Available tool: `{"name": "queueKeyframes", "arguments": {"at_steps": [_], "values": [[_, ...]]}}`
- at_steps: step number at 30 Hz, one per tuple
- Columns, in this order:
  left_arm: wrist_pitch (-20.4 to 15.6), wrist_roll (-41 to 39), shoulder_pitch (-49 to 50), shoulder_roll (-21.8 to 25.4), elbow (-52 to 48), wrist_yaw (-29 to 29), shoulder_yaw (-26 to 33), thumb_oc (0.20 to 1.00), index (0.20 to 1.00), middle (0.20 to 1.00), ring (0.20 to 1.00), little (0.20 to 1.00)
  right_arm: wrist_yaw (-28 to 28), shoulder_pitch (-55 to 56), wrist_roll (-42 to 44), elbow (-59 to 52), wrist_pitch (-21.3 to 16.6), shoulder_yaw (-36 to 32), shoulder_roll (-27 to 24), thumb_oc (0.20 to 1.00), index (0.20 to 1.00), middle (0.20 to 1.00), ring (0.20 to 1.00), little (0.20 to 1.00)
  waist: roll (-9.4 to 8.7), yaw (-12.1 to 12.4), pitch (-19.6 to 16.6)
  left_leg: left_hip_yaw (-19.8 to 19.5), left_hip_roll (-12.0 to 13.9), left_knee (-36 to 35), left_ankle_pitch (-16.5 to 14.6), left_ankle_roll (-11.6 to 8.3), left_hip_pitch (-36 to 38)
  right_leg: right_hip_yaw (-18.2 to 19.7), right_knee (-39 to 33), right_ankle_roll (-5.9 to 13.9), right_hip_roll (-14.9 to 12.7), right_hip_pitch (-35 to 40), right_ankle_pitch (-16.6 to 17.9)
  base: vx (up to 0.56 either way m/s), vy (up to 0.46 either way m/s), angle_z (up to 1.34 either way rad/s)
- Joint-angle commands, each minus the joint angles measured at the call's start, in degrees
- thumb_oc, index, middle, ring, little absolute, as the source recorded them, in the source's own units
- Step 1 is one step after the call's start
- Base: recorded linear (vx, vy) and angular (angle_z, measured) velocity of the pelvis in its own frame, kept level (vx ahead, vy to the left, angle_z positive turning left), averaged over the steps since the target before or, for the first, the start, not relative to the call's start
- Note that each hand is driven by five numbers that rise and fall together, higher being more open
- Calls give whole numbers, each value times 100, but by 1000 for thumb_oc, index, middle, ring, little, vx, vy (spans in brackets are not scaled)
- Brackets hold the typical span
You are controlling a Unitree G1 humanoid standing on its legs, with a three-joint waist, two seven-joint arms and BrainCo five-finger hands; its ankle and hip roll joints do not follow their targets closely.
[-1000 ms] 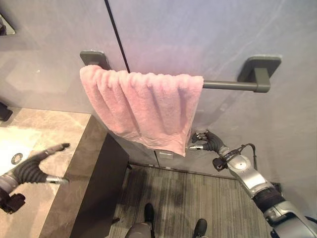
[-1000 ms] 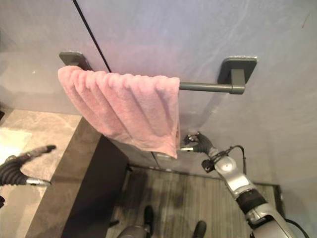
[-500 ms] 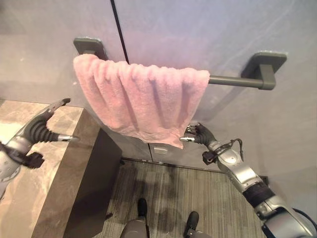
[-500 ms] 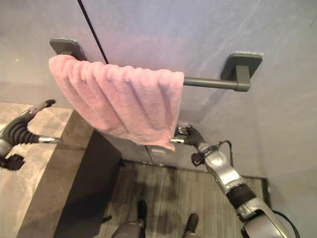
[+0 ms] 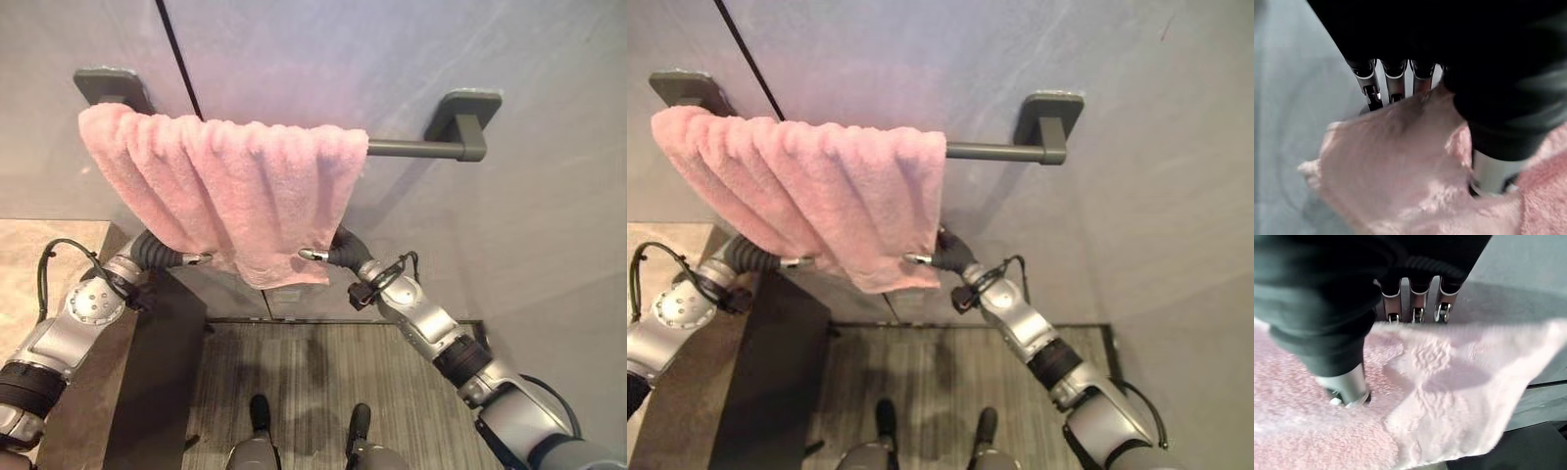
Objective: Put brush and paste in cup on sink, flatten towel.
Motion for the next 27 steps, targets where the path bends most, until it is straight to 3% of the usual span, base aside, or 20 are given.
{"name": "queueKeyframes", "arguments": {"at_steps": [1,6,11,13,15,17,19,21,22,23,24,25,26,27], "values": [[-157,49,325,129,-159,82,500,200,200,200,200,200,-81,-263,66,-130,-250,-106,139,200,200,200,200,200,-149,89,-346,209,-99,24,-328,49,217,107,2,602,-666,2,499,11,6,-8],[-155,-66,1398,-38,-731,-100,1256,200,200,200,200,200,170,347,27,-838,-267,-207,11,200,200,200,200,200,-50,154,-381,200,-99,24,-342,36,291,55,2,599,-695,88,403,0,-1,-5],[-339,-568,2591,-3,-2026,-460,2324,200,200,200,200,200,487,1085,102,-2184,-477,-617,-621,200,200,200,200,200,35,178,-403,129,-68,24,-289,8,239,-22,2,584,-700,83,307,-12,-25,6],[-507,-1004,2776,-321,-2431,-440,2696,200,200,200,200,200,452,1397,219,-2839,-682,-999,-812,200,200,200,200,200,31,172,-407,94,-48,24,-278,-2,235,-55,2,580,-699,95,275,-19,-46,12],[-667,-1553,2678,-1112,-2813,-297,2876,200,200,200,200,200,383,1885,467,-3308,-944,-1460,-744,200,200,200,200,200,27,145,-423,23,-24,24,-282,-16,245,-112,2,560,-696,162,214,-9,-50,8],[-646,-2697,2382,-2207,-2936,-556,2358,200,200,200,200,200,352,2239,489,-3703,-1115,-1781,-428,200,200,200,200,200,32,76,-439,-27,-7,24,-263,-15,236,-138,2,521,-682,190,164,-24,-57,8],[-461,-2666,2456,-2495,-2612,-725,1728,200,200,200,200,200,364,2411,282,-3445,-1176,-1786,-240,200,200,200,200,200,79,39,-464,-58,18,24,-253,-13,243,-162,2,490,-660,233,134,-12,-46,8],[-290,-2519,2361,-2518,-1931,-805,984,200,200,200,200,200,370,2386,797,-2637,-1011,-1525,168,200,200,200,200,200,122,-5,-493,-61,39,24,-229,-19,264,-182,2,463,-642,276,132,-11,-33,11],[-296,-2518,2348,-2517,-1922,-805,979,200,200,200,200,200,374,2377,800,-2627,-1016,-1530,169,200,200,200,200,200,119,-1,-503,-59,37,24,-217,-17,242,-177,2,461,-645,252,141,-35,-34,0],[-276,-1574,2026,-2369,-1699,-392,757,200,200,200,200,200,-68,2206,208,-2404,-1042,-1327,93,200,200,200,200,200,161,-6,-496,-65,69,24,-185,-49,255,-160,2,448,-615,279,142,-31,-29,-5],[-469,-927,1908,-2021,-2324,-310,942,200,200,200,200,200,24,2204,-116,-3165,-1161,-1494,-281,200,200,200,200,200,185,-40,-477,-77,93,24,-192,-75,263,-143,2,456,-590,287,114,-34,-30,-1],[-452,-918,1922,-2024,-2349,-303,947,200,200,200,200,200,18,2221,-120,-3195,-1141,-1499,-285,200,200,200,200,200,185,-37,-487,-75,93,24,-177,-72,247,-139,2,452,-591,269,127,-1,-12,5],[-570,-1383,1984,-1984,-2819,-501,979,200,200,200,200,200,340,2379,463,-3850,-1266,-1650,-309,200,200,200,200,200,186,-93,-476,-68,107,24,-181,-80,266,-128,2,455,-575,272,106,-11,-29,7],[-362,-2680,2185,-2503,-2564,-696,795,200,200,200,200,200,326,2674,797,-3978,-1346,-1610,-250,200,200,200,200,200,161,-156,-533,-68,120,24,-164,-72,246,-101,2,446,-565,231,121,10,-37,6]]}}
